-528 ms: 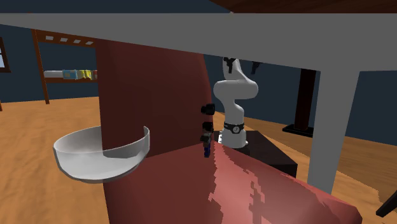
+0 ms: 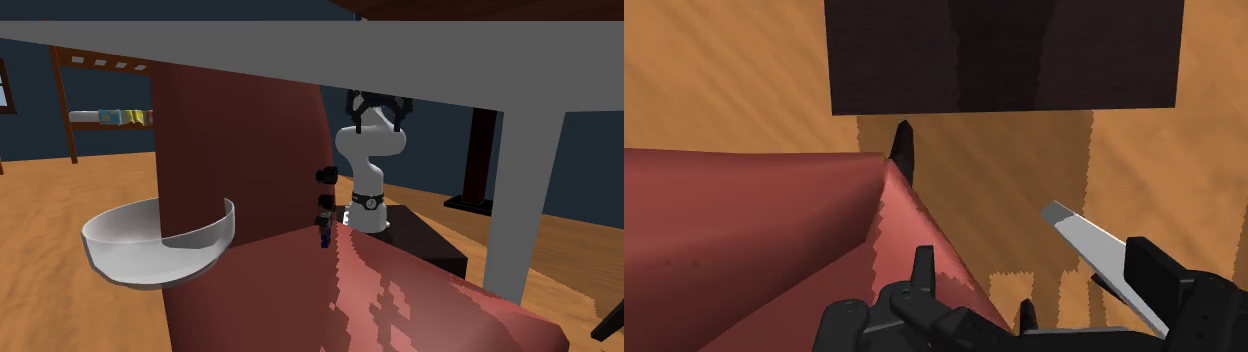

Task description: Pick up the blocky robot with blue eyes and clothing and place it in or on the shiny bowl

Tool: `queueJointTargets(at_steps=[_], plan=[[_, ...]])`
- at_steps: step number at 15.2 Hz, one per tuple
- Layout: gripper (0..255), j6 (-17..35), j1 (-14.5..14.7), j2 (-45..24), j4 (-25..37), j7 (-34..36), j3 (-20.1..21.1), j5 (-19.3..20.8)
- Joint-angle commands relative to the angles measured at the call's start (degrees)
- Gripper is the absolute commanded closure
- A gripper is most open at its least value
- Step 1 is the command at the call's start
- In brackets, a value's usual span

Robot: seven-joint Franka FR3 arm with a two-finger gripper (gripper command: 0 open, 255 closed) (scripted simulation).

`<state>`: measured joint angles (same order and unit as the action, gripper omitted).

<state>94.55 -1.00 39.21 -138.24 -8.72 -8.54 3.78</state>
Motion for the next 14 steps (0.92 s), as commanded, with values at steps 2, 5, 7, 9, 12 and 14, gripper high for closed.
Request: queueJointTargets(at_steps=[2, 5, 7, 9, 12, 14], plan=[[0, 7.82, -2.72, -4.65, -0.33, -4.04, -1.56, 4.89], [0, 14.24, -3.08, -9.33, 0.14, -6.94, -3.83, 4.9], [0, 18.34, -2.98, -12.74, 0.9, -8.91, -5.47, 4.61], [0, 22.27, -3.07, -16.4, 2.0, -11.12, -6.83, 3.81], [0, 27.72, -2.98, -22.2, 4.3, -14.77, -8.8, 1.83], [0, 29.96, -3.19, -24.93, 5.58, -16.64, -9.35, 0.5]])
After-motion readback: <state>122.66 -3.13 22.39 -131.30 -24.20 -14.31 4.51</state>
